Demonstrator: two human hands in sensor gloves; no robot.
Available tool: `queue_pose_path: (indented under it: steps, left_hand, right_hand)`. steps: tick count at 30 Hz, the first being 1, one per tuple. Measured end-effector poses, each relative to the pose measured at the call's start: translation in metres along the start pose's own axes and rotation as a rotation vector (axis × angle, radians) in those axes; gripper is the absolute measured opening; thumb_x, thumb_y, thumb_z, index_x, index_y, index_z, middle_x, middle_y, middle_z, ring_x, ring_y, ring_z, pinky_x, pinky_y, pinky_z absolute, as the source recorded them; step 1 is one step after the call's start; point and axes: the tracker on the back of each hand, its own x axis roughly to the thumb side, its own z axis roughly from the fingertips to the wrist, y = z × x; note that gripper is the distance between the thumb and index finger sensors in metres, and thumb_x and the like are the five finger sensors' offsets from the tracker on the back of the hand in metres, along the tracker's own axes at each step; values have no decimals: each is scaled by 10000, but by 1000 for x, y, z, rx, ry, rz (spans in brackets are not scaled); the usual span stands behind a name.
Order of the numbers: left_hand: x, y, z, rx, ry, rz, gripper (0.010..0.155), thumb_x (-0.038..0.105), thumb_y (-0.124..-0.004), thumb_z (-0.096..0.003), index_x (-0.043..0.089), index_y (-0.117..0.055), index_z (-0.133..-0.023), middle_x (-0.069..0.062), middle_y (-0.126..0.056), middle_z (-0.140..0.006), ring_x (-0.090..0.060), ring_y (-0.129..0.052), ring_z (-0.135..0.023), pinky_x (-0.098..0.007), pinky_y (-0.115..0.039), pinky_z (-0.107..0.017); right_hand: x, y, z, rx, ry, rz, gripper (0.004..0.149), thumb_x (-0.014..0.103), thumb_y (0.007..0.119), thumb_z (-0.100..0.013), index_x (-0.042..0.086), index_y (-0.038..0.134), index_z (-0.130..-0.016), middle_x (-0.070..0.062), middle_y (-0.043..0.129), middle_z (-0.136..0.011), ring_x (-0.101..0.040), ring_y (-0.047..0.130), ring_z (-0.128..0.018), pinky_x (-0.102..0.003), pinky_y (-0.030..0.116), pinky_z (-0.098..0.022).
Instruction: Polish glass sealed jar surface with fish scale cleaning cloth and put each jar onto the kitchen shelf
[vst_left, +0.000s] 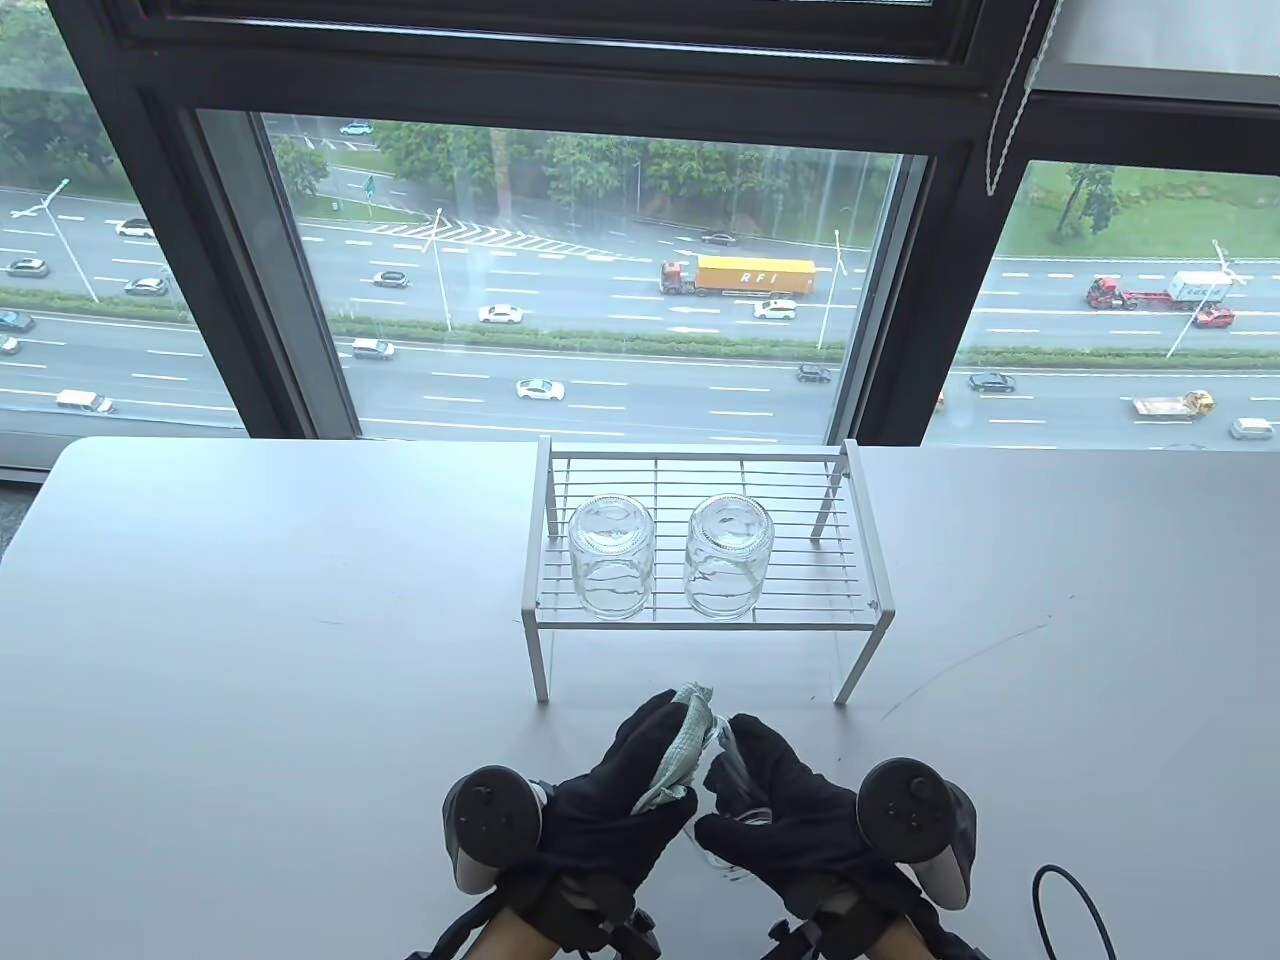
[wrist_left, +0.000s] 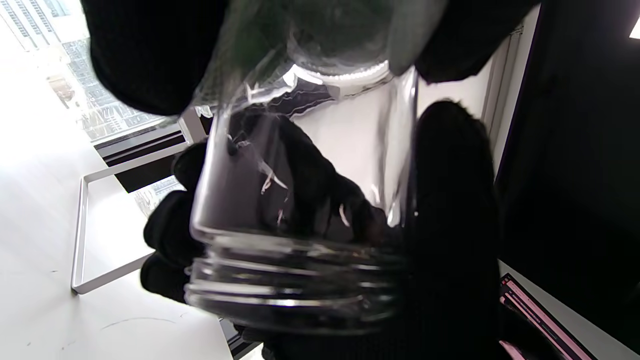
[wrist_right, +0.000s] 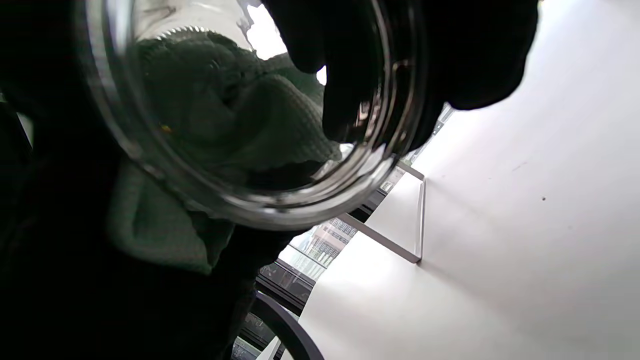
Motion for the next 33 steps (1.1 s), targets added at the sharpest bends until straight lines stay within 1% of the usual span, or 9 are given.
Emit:
queue_pose_path:
  steps: [6, 8, 12, 15, 18, 22, 27, 31, 33]
  left_hand:
    - [-2, 0, 0, -3, -20, 79, 718, 594, -698, -524, 295, -452, -1129, -154, -497, -1218, -524, -828, -839, -497, -866, -485]
    - [-1, 0, 0, -1, -20, 87, 726, 604, -692, -524, 300, -437, -1132, -158, -507, -1215, -518, -835, -833, -494, -867, -482]
    - [0, 1, 0, 14, -8, 94, 759, 647, -688, -510, 269, -459, -1126, -189, -566, -1183, -511, -844, -828, -524, -829, -524]
    - [0, 1, 1, 8, -7, 97, 807, 672, -688, -496, 236, -442, -1130, -223, -611, -1150, -505, -830, -865, -532, -818, -536]
    - [2, 1, 0, -1, -15, 89, 805, 644, -687, -499, 217, -434, -1133, -245, -614, -1143, -520, -799, -898, -529, -822, -533]
    - [1, 0, 0, -10, -9, 71, 804, 606, -691, -505, 185, -419, -1134, -262, -649, -1124, -531, -787, -908, -532, -821, -535]
    - [3, -1, 1, -4, 10, 15, 792, 569, -693, -514, 115, -441, -1113, -302, -726, -1052, -549, -840, -848, -518, -851, -501]
    - [6, 0, 1, 14, 9, -38, 775, 538, -710, -519, 88, -463, -1099, -309, -753, -1019, -554, -848, -829, -546, -830, -516]
    - [8, -1, 1, 12, 6, -98, 749, 514, -726, -520, 74, -505, -1085, -313, -783, -990, -540, -900, -767, -520, -855, -494]
  right_hand:
    - [-14, 5, -4, 146, 69, -343, 1015, 750, 841, -348, 96, 532, -1060, -186, 842, -916, -369, 961, -684, -585, 747, -580]
    - [-16, 9, -3, 180, 71, -429, 997, 776, 784, -375, 101, 532, -1064, -179, 855, -906, -351, 970, -671, -568, 760, -573]
    - [-14, 10, -4, 195, 27, -424, 966, 781, 723, -395, 112, 538, -1067, -165, 879, -898, -350, 977, -663, -563, 763, -569]
    - [-16, 8, -5, 213, 2, -455, 953, 755, 778, -379, 167, 535, -1090, -115, 848, -968, -396, 890, -778, -597, 696, -618]
    - [-14, 0, -4, 157, -15, -344, 954, 766, 843, -338, 218, 600, -1080, -63, 877, -976, -409, 802, -865, -608, 665, -638]
    - [-8, -4, -3, 134, -37, -173, 996, 736, 897, -314, 202, 560, -1085, -49, 840, -1010, -404, 759, -895, -644, 574, -681]
    - [1, 2, 1, 73, -63, -34, 1070, 691, 922, -302, 82, 489, -1066, -131, 802, -986, -380, 874, -794, -625, 501, -718]
    - [3, 2, 3, -35, -81, 10, 1087, 681, 930, -299, 75, 453, -1063, -148, 784, -981, -382, 899, -786, -613, 534, -713]
    - [3, -3, 5, -104, -96, 21, 1101, 676, 939, -285, 73, 444, -1062, -147, 769, -988, -375, 906, -789, -605, 548, -712]
